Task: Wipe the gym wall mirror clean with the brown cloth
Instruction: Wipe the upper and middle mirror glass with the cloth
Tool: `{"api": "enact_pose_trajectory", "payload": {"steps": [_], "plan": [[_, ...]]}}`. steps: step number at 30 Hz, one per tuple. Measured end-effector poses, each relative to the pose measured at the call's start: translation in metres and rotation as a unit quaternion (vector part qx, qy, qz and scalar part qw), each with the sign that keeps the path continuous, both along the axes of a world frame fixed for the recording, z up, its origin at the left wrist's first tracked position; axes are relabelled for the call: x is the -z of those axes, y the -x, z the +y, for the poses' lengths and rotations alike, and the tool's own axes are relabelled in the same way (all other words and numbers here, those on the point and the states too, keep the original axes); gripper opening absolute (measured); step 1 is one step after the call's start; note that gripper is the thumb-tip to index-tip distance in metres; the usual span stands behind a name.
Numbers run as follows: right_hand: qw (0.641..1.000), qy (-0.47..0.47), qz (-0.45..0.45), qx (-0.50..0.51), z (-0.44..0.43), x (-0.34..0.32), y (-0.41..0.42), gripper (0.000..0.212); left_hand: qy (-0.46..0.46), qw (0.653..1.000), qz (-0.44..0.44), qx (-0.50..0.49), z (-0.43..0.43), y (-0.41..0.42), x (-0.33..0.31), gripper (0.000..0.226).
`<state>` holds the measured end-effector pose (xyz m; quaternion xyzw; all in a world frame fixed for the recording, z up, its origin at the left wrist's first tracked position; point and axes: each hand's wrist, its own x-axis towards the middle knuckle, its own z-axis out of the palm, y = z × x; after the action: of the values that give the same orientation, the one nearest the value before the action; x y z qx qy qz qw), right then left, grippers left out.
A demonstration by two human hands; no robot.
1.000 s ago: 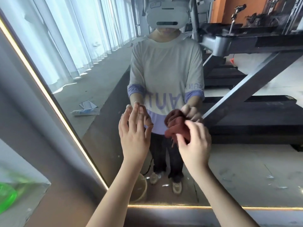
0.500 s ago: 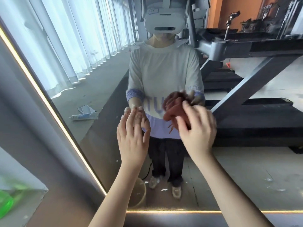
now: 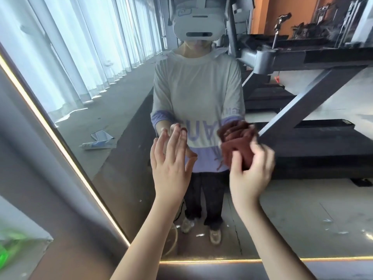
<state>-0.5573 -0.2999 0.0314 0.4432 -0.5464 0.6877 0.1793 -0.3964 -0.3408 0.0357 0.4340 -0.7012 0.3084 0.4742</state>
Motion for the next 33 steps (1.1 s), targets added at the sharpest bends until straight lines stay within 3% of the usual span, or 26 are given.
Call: {"api": "enact_pose_trajectory", "payload": {"steps": [2, 4, 9, 11, 14, 16, 20, 25, 27, 30, 33], "plan": [[0.988, -0.039, 0.146, -0.026, 0.002, 0.012, -0.008, 0.03, -0.002, 1.0, -0.003, -0.003, 0.0, 0.0, 0.0, 0.062], [0.976, -0.053, 0.21, -0.024, 0.002, 0.013, -0.002, 0.029, 0.0, 1.0, -0.009, -0.007, -0.001, -0.001, 0.001, 0.064], [0.999, -0.046, -0.015, 0.023, 0.008, 0.018, 0.008, 0.033, -0.006, 1.0, -0.009, -0.011, -0.001, -0.002, 0.002, 0.067], [0.997, -0.076, 0.024, -0.002, 0.012, 0.032, -0.008, 0.031, -0.007, 1.0, -0.008, -0.009, -0.001, -0.001, 0.001, 0.066], [0.979, -0.123, 0.163, -0.024, 0.013, 0.048, -0.016, 0.026, -0.011, 1.0, -0.002, 0.002, -0.001, -0.002, 0.001, 0.063], [0.985, -0.115, 0.127, -0.004, 0.012, 0.049, -0.005, 0.028, -0.013, 1.0, -0.009, 0.012, -0.001, -0.006, 0.002, 0.062], [0.994, -0.101, -0.037, 0.002, 0.015, 0.055, -0.009, 0.031, -0.028, 0.998, -0.057, 0.025, -0.001, -0.022, 0.01, 0.062], [0.982, -0.15, 0.077, -0.09, 0.011, 0.071, -0.036, 0.026, -0.034, 0.997, -0.067, 0.021, 0.001, -0.028, 0.014, 0.066], [0.987, -0.141, 0.032, -0.067, 0.011, 0.075, -0.026, 0.028, -0.033, 0.997, -0.069, 0.025, 0.001, -0.029, 0.013, 0.065], [0.983, -0.139, -0.11, -0.039, 0.015, 0.082, -0.028, 0.032, -0.032, 0.997, -0.066, 0.024, 0.0, -0.029, 0.014, 0.066], [0.98, -0.17, -0.04, -0.091, 0.014, 0.088, -0.058, 0.032, -0.024, 0.998, -0.06, 0.024, -0.001, -0.028, 0.015, 0.065]]}}
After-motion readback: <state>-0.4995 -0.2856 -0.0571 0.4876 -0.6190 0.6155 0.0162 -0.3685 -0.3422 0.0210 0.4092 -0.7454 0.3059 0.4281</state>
